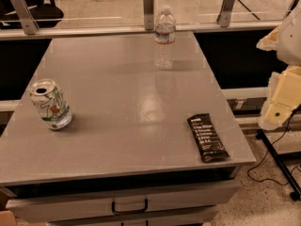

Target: Knock 7up can over

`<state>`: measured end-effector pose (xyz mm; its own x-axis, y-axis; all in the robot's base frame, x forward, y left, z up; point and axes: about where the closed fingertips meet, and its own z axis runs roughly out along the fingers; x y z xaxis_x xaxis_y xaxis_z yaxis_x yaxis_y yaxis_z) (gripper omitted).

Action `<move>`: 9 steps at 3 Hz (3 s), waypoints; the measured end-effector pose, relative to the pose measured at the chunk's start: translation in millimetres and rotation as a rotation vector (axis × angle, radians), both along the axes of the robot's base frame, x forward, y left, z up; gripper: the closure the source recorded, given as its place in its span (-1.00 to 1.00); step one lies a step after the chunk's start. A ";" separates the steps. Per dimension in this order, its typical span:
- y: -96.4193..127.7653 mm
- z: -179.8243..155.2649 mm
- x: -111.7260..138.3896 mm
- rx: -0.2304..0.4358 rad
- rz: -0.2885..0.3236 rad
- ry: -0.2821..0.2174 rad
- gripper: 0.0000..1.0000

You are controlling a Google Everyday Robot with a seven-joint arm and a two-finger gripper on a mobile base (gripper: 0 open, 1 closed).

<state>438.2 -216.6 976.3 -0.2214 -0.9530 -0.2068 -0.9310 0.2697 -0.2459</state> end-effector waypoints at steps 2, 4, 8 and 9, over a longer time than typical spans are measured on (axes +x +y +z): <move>40.2 -13.2 12.4 0.062 0.084 0.013 -1.00; 217.6 -28.6 30.6 0.264 0.416 0.037 -1.00; 321.8 -67.2 67.6 0.576 0.582 0.032 -1.00; 379.9 -80.4 75.0 0.733 0.653 0.053 -1.00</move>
Offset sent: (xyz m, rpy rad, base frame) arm 0.0300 0.1019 -0.0375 0.1616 0.0538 0.2198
